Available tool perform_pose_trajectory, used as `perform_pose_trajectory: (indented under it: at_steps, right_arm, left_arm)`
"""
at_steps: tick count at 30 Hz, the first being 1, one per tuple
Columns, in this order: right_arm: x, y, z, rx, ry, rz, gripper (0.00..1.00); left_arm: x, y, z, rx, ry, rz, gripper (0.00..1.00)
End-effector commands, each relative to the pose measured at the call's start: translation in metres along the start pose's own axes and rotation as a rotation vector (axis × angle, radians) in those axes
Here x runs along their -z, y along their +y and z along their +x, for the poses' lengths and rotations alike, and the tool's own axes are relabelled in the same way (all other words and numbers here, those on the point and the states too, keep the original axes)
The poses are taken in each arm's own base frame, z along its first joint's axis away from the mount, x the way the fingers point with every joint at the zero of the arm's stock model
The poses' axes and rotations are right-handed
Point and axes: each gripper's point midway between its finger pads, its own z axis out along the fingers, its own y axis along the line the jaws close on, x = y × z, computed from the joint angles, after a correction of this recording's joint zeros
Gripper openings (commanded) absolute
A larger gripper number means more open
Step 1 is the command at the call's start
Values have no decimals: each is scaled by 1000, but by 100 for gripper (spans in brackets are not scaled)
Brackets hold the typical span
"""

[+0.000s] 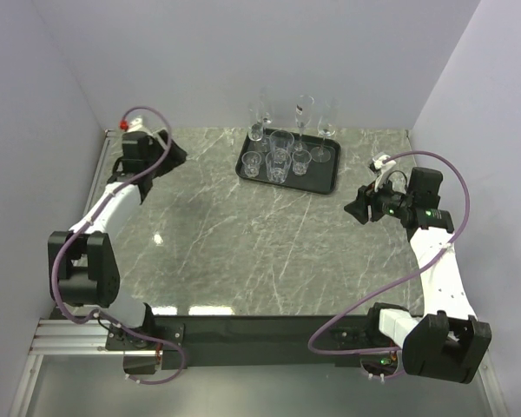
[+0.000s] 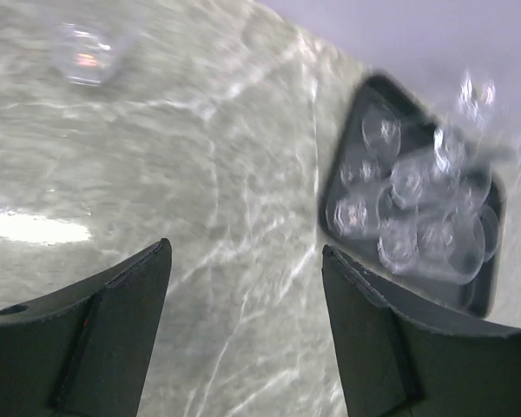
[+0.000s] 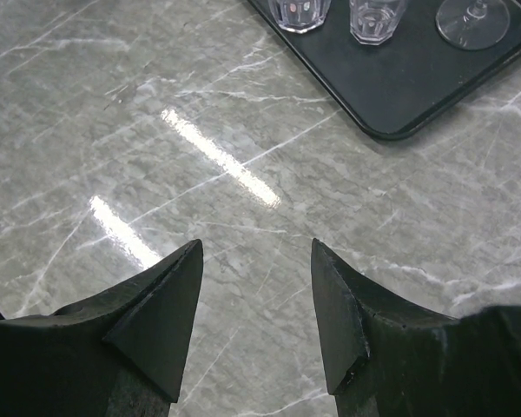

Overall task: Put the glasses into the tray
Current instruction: Grab a glass with a robot arm

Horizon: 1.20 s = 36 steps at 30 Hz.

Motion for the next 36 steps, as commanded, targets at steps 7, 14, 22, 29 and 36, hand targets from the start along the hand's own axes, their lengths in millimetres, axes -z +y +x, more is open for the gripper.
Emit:
perform_pose_trajectory:
  at_steps: [7, 14, 22, 29, 36]
  right_arm:
    - [1, -7, 2, 16, -8, 17, 60]
    - [1, -6, 2, 17, -9, 10, 60]
    - [1, -6, 0, 19, -12, 7, 60]
    - [1, -6, 2, 16, -6, 5, 60]
    - [0, -5, 3, 13, -3, 0, 60]
  left_arm:
    - [-28, 58, -48, 331, -51, -38, 73]
    - [-67, 93, -49, 408, 21, -158, 72]
    - [-106, 118, -44, 499, 77, -192, 70]
    - [-132, 116, -45, 530, 109, -142, 66]
    - [-148, 123, -49, 534, 101, -150, 62]
